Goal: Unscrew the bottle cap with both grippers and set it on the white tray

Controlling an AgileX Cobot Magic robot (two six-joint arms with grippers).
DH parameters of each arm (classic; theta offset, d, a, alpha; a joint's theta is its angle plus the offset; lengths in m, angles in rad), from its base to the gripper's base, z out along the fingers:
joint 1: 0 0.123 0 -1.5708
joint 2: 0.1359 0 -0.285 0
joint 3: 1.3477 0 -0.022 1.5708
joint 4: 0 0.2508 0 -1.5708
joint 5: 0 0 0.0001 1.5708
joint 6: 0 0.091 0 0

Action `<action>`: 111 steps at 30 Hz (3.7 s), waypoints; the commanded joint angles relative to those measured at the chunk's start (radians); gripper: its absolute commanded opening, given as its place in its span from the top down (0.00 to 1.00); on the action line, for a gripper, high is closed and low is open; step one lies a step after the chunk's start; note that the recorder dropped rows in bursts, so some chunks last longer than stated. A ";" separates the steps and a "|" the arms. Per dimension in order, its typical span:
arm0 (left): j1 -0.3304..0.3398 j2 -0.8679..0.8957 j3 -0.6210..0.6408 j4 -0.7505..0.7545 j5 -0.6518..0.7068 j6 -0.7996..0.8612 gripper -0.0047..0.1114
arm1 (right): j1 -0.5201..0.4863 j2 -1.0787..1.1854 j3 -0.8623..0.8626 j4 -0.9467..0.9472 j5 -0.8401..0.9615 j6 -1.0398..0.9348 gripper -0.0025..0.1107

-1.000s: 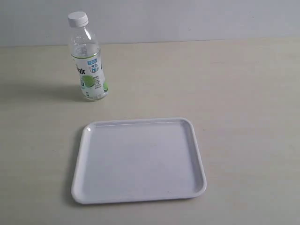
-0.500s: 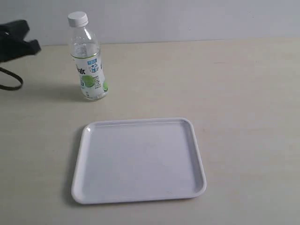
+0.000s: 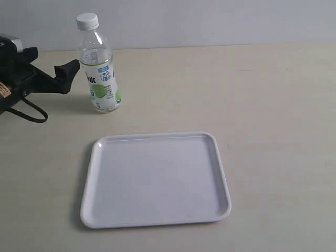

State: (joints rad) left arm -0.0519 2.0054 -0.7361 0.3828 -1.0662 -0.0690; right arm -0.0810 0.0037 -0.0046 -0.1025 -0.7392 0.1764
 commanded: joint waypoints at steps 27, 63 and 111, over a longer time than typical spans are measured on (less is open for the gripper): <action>0.001 0.034 -0.008 0.249 -0.026 -0.053 0.06 | -0.005 -0.004 0.005 -0.006 0.034 0.011 0.10; -0.119 0.255 -0.290 0.264 0.044 -0.227 0.07 | -0.005 -0.004 0.005 -0.008 0.052 0.011 0.10; -0.119 0.138 -0.290 0.584 0.043 -0.196 0.96 | 0.001 0.378 -0.348 -0.264 0.448 0.488 0.33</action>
State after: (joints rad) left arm -0.1693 2.1586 -1.0222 0.9790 -0.9934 -0.2548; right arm -0.0810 0.2334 -0.2478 -0.1673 -0.2958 0.5200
